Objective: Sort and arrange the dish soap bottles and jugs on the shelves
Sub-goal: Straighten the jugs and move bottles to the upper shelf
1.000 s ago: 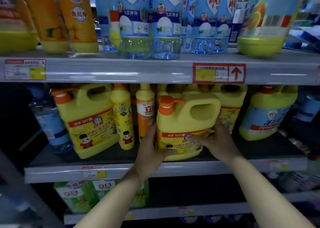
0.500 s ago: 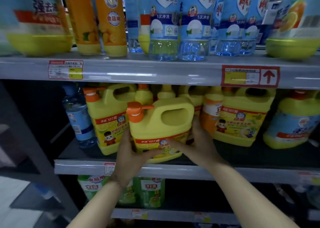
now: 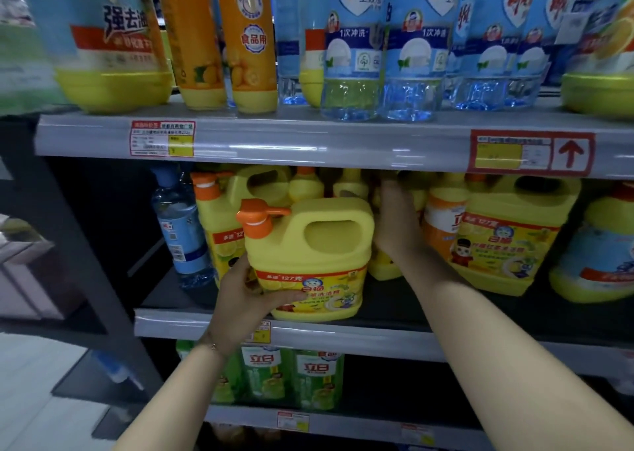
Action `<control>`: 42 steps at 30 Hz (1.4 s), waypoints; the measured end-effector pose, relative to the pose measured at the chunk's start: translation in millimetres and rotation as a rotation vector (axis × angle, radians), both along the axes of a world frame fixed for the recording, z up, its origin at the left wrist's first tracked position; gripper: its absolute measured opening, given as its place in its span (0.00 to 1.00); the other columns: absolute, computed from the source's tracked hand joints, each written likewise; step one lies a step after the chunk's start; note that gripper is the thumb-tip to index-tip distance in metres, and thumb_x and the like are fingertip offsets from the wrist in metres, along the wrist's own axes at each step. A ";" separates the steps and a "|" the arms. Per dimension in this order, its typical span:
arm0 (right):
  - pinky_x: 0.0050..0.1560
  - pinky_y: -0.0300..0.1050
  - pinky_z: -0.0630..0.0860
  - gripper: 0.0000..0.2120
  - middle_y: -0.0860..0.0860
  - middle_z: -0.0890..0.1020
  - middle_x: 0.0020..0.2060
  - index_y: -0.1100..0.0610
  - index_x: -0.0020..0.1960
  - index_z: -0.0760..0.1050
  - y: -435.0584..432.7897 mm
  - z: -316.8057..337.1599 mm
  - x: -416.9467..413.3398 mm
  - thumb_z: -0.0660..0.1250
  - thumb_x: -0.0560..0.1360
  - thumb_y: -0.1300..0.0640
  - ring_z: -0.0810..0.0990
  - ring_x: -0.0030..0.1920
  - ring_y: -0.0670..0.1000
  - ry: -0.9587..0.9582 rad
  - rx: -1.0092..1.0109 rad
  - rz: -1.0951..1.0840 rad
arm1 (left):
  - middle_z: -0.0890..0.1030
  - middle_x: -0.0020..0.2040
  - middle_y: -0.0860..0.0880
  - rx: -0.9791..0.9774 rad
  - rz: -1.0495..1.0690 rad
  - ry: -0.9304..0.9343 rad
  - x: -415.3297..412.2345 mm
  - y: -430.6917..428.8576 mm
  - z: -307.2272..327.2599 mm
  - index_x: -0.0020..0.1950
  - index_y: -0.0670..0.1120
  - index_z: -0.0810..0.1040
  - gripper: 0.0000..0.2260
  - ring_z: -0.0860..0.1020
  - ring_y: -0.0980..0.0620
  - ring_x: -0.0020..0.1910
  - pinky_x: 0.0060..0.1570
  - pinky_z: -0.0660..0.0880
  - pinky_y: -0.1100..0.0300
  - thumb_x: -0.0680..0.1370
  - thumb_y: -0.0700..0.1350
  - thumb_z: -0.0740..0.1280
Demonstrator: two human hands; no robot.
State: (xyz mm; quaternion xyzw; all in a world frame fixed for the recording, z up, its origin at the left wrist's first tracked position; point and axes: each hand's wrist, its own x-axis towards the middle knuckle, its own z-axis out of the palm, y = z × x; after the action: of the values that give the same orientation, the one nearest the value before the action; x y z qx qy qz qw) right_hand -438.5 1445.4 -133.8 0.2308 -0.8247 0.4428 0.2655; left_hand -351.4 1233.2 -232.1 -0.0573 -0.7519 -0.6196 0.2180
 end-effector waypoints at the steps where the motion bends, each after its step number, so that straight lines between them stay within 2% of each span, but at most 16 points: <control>1: 0.44 0.36 0.71 0.16 0.48 0.80 0.45 0.59 0.54 0.76 -3.5 5.3 -3.8 0.70 0.74 0.47 0.77 0.44 0.44 -0.047 0.040 0.017 | 0.82 0.53 0.63 -0.006 0.000 -0.004 -0.1 -1.7 0.6 0.57 0.58 0.76 0.32 0.80 0.63 0.53 0.45 0.78 0.70 0.56 0.50 0.81; 3: 0.47 0.44 0.76 0.10 0.54 0.82 0.40 0.59 0.44 0.79 -10.5 12.0 -9.8 0.69 0.75 0.51 0.79 0.43 0.51 -0.187 0.095 0.066 | 0.83 0.53 0.62 -0.019 -0.003 -0.004 -0.3 -4.4 1.4 0.57 0.57 0.76 0.31 0.81 0.61 0.53 0.45 0.78 0.69 0.56 0.49 0.81; 5: 0.47 0.50 0.77 0.11 0.55 0.80 0.35 0.57 0.35 0.77 -14.5 14.7 -11.6 0.66 0.76 0.58 0.79 0.42 0.55 -0.299 0.091 0.110 | 0.83 0.53 0.60 -0.017 -0.011 -0.002 -0.5 -7.0 1.5 0.57 0.56 0.76 0.31 0.81 0.60 0.53 0.45 0.79 0.68 0.57 0.49 0.81; 7: 0.39 0.43 0.74 0.12 0.49 0.78 0.32 0.53 0.34 0.75 -11.9 13.4 -12.2 0.66 0.76 0.58 0.78 0.40 0.52 -0.299 0.091 0.112 | 0.83 0.54 0.58 -0.010 -0.018 -0.003 -0.6 -9.9 1.0 0.58 0.55 0.77 0.31 0.81 0.58 0.54 0.47 0.80 0.64 0.57 0.49 0.81; 10: 0.35 0.31 0.70 0.06 0.43 0.79 0.35 0.50 0.39 0.77 -1.7 9.1 -5.9 0.71 0.73 0.57 0.77 0.37 0.38 -0.245 -0.005 0.145 | 0.83 0.54 0.58 -0.009 -0.025 0.007 -0.7 -13.8 0.8 0.58 0.56 0.77 0.30 0.82 0.57 0.54 0.47 0.80 0.64 0.57 0.49 0.81; 12: 0.40 0.29 0.72 0.09 0.40 0.80 0.38 0.47 0.44 0.76 9.5 4.2 3.1 0.74 0.70 0.56 0.77 0.40 0.35 -0.202 -0.109 0.136 | 0.84 0.54 0.59 -0.015 -0.034 0.008 -1.6 -14.3 1.5 0.56 0.60 0.78 0.29 0.82 0.58 0.53 0.45 0.79 0.66 0.57 0.50 0.81; 16: 0.50 0.40 0.77 0.17 0.38 0.82 0.44 0.46 0.52 0.75 40.1 4.5 21.2 0.76 0.67 0.50 0.81 0.47 0.39 -0.134 -0.298 0.072 | 0.83 0.54 0.59 -0.012 -0.037 0.010 -3.7 -13.9 1.8 0.56 0.60 0.78 0.29 0.82 0.59 0.52 0.43 0.79 0.68 0.57 0.51 0.80; 21: 0.49 0.43 0.76 0.20 0.36 0.80 0.44 0.48 0.55 0.74 81.7 -1.4 34.0 0.74 0.66 0.44 0.80 0.48 0.43 0.004 -0.239 -0.200 | 0.83 0.54 0.62 -0.021 -0.032 0.022 -6.8 -11.8 0.4 0.55 0.67 0.77 0.28 0.81 0.62 0.52 0.41 0.79 0.70 0.58 0.51 0.79; 24: 0.46 0.43 0.74 0.22 0.46 0.82 0.47 0.52 0.58 0.74 100.2 -14.1 36.1 0.71 0.68 0.45 0.80 0.48 0.49 0.151 -0.234 -0.415 | 0.82 0.54 0.63 -0.021 -0.028 0.018 -7.4 -11.8 -1.0 0.56 0.68 0.76 0.28 0.81 0.63 0.53 0.42 0.79 0.70 0.59 0.52 0.79; 27: 0.44 0.43 0.72 0.24 0.53 0.81 0.52 0.56 0.64 0.72 111.0 -25.0 28.2 0.71 0.71 0.47 0.80 0.50 0.55 0.181 -0.143 -0.518 | 0.82 0.55 0.62 -0.007 -0.011 -0.001 -8.1 -11.2 -2.4 0.58 0.65 0.75 0.30 0.81 0.61 0.53 0.45 0.79 0.64 0.58 0.53 0.79; 30: 0.43 0.42 0.68 0.27 0.53 0.81 0.54 0.56 0.66 0.67 112.2 -30.0 21.0 0.70 0.73 0.45 0.80 0.50 0.55 0.134 -0.118 -0.568 | 0.82 0.56 0.61 0.004 -0.003 -0.021 -8.8 -10.0 -3.5 0.63 0.60 0.74 0.33 0.81 0.60 0.54 0.49 0.77 0.56 0.60 0.51 0.79; 32: 0.43 0.44 0.71 0.29 0.53 0.81 0.55 0.56 0.67 0.65 111.4 -32.6 19.1 0.70 0.73 0.44 0.81 0.51 0.56 0.132 -0.132 -0.563 | 0.82 0.56 0.61 0.019 -0.003 -0.037 -9.6 -9.4 -2.7 0.64 0.60 0.74 0.33 0.81 0.60 0.54 0.50 0.77 0.55 0.60 0.51 0.79; 35: 0.50 0.53 0.77 0.32 0.56 0.76 0.61 0.57 0.69 0.62 110.3 -34.7 23.3 0.69 0.73 0.44 0.77 0.58 0.58 0.074 -0.184 -0.529 | 0.82 0.57 0.59 0.038 -0.026 -0.055 -9.9 -7.8 -0.4 0.65 0.57 0.73 0.36 0.81 0.58 0.55 0.51 0.77 0.53 0.59 0.56 0.81; 37: 0.58 0.56 0.73 0.34 0.60 0.72 0.63 0.63 0.69 0.63 105.2 -33.8 30.9 0.71 0.72 0.46 0.72 0.62 0.60 0.174 -0.216 -0.573 | 0.82 0.58 0.58 0.042 -0.035 -0.061 -9.0 -7.6 0.4 0.67 0.56 0.73 0.38 0.81 0.56 0.56 0.51 0.78 0.52 0.58 0.57 0.80; 40: 0.56 0.48 0.71 0.17 0.60 0.76 0.53 0.61 0.60 0.69 87.8 -29.4 42.3 0.66 0.75 0.54 0.74 0.55 0.58 0.556 -0.090 -0.449 | 0.82 0.58 0.58 0.033 -0.030 -0.062 -7.7 -5.7 2.0 0.66 0.56 0.73 0.38 0.81 0.57 0.55 0.51 0.78 0.54 0.58 0.58 0.79; 42: 0.47 0.41 0.74 0.06 0.48 0.78 0.44 0.54 0.53 0.71 68.3 -25.5 41.1 0.63 0.76 0.58 0.77 0.45 0.49 0.497 -0.059 -0.159 | 0.82 0.58 0.58 0.028 -0.033 -0.063 -6.6 -5.3 3.5 0.66 0.56 0.73 0.38 0.81 0.58 0.55 0.50 0.78 0.56 0.58 0.58 0.79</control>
State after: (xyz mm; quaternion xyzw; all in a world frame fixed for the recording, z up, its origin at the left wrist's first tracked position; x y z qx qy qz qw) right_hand -397.4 1513.7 -159.3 0.2592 -0.7364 0.3744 0.5004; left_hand -358.0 1227.9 -228.6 -0.0470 -0.7487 -0.6350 0.1846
